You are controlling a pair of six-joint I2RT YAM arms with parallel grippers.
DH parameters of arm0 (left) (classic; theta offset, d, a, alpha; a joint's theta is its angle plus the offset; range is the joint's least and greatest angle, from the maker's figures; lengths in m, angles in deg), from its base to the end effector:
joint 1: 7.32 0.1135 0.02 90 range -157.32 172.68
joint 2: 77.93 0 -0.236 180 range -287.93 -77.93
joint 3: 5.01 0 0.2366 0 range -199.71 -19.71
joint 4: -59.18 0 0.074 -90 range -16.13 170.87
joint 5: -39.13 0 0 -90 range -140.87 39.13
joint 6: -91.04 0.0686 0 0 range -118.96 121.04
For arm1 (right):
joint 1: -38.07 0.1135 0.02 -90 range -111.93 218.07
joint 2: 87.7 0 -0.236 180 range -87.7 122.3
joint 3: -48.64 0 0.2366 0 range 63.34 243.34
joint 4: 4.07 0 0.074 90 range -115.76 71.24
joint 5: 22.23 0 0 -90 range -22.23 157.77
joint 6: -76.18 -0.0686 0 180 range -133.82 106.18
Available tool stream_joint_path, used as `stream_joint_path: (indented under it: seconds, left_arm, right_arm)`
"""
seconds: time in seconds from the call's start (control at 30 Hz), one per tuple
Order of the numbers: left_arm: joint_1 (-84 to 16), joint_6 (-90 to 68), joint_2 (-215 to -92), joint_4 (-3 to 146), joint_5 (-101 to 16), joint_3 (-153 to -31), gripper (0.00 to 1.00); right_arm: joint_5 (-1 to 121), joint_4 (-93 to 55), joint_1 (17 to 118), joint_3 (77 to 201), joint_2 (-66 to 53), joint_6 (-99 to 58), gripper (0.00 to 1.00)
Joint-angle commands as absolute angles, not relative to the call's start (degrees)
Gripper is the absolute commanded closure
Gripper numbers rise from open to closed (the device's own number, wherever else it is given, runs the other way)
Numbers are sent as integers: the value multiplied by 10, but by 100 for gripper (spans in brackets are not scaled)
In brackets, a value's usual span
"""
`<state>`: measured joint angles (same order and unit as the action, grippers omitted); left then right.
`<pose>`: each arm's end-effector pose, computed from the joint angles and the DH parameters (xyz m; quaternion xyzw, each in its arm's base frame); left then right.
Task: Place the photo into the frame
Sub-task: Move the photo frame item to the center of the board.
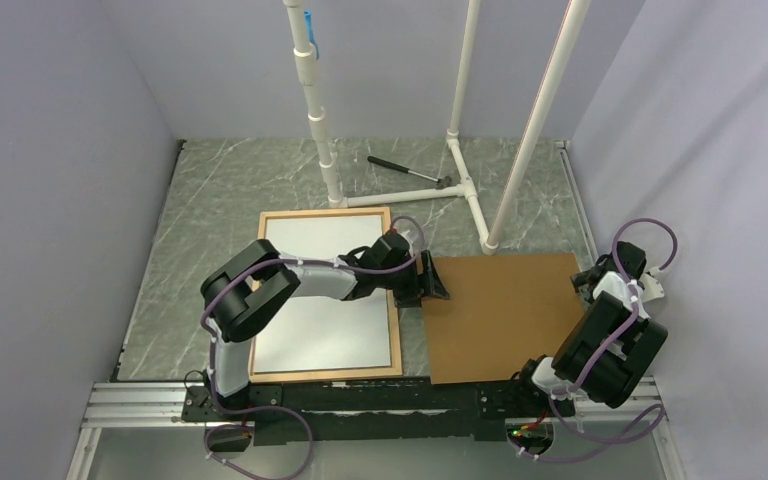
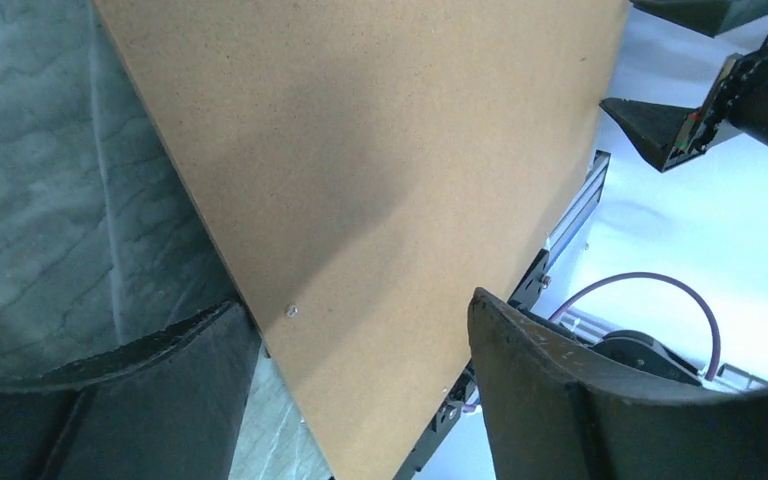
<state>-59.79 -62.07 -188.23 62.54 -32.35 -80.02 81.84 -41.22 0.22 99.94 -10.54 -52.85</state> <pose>0.2286 -0.3333 0.1113 -0.0131 0.8922 -0.4391 0.1052 0.1826 -0.1630 0.1152 0.6224 0.7381 -0.1167 0.2328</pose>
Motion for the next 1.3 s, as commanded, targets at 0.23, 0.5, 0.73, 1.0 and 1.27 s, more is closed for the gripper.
stream_joint_path:
  seconds: [0.23, 0.5, 0.73, 1.0, 1.27]
  left_arm:
    - [-600, -646, -1852, 470, -303, -764, 53]
    - [-600, -648, -1854, 456, -303, -757, 89]
    - [-595, -647, -1825, 436, -313, -732, 100]
    - [-571, -618, -1755, 458, -297, -704, 100]
    - [-558, -481, -1669, 706, -308, -786, 100]
  right_arm:
    - [697, -386, 0, 985, -76, -545, 1]
    - [648, -395, -1, 999, -70, -532, 1]
    - [560, -399, -1, 998, -91, -524, 1]
    - [447, -399, 1, 986, -182, -531, 0]
    - [356, -347, 2, 935, -332, -590, 0]
